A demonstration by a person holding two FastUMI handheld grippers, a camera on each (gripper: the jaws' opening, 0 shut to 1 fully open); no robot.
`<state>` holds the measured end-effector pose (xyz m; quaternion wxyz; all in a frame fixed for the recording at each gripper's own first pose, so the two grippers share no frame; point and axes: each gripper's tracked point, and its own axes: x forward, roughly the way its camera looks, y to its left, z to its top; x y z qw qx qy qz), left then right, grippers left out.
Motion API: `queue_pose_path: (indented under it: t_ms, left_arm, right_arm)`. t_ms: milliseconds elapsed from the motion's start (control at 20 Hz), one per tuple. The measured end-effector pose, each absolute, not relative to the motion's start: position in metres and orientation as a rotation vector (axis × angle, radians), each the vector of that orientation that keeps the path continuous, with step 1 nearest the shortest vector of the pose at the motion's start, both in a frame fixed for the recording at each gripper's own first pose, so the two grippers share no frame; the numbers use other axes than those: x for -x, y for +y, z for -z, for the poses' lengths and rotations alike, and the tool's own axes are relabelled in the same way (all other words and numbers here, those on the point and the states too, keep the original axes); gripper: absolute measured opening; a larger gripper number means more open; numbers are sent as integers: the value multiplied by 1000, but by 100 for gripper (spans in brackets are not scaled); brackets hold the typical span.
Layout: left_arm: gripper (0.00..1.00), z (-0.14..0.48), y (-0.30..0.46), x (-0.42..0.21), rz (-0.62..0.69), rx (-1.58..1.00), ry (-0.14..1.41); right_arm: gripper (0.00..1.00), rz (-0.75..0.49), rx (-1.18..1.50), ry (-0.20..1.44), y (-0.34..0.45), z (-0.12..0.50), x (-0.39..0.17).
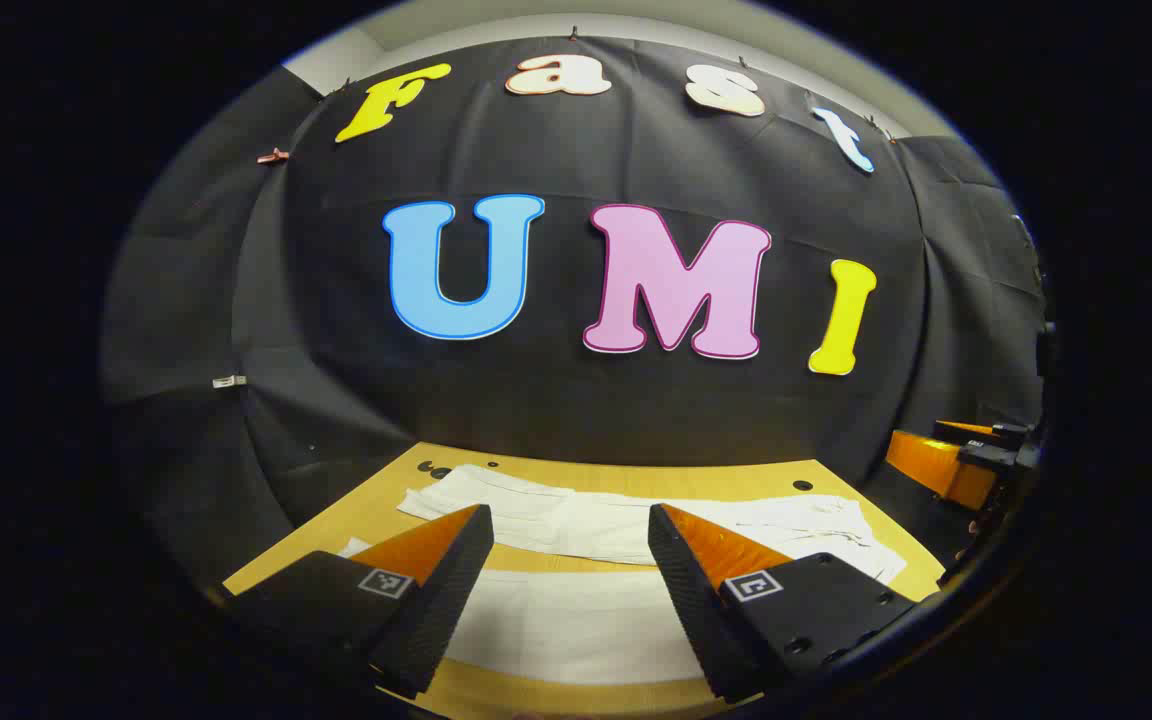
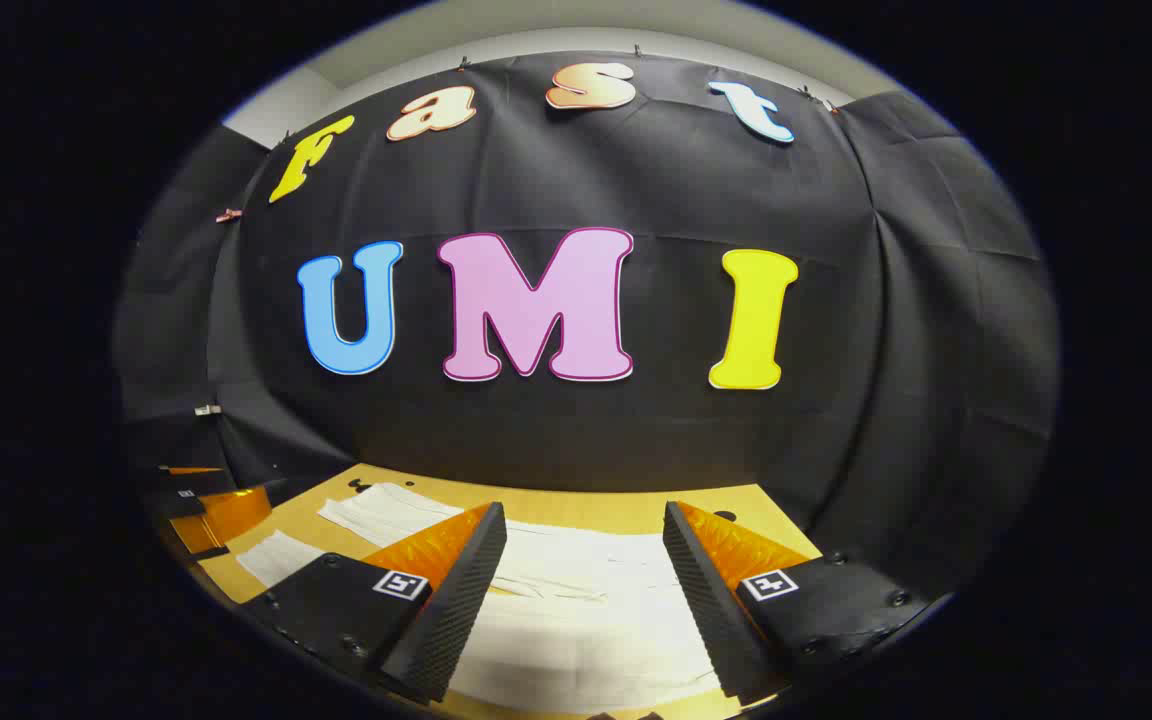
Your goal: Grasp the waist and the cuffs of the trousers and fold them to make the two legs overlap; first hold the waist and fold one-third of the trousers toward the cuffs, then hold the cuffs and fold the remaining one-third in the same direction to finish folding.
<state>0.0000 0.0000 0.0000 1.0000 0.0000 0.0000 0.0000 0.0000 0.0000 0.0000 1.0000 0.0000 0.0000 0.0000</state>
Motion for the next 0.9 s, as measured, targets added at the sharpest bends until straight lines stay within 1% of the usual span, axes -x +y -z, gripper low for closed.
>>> queue_pose_path:
  t_ms: [250, 550, 900]
  left_arm:
    - [97, -2, -8, -7, 7, -26, -16]
    - [97, 3, -13, -14, 17, -29, 11]
    - [97, 3, -8, -19, 1, -34, 3]
  right_arm:
    - [97, -13, 18, -11, -1, 1, -2]
    - [97, 17, -9, 1, -15, 5, -19]
    - [98, -18, 69, 28, -15, 23, -19]
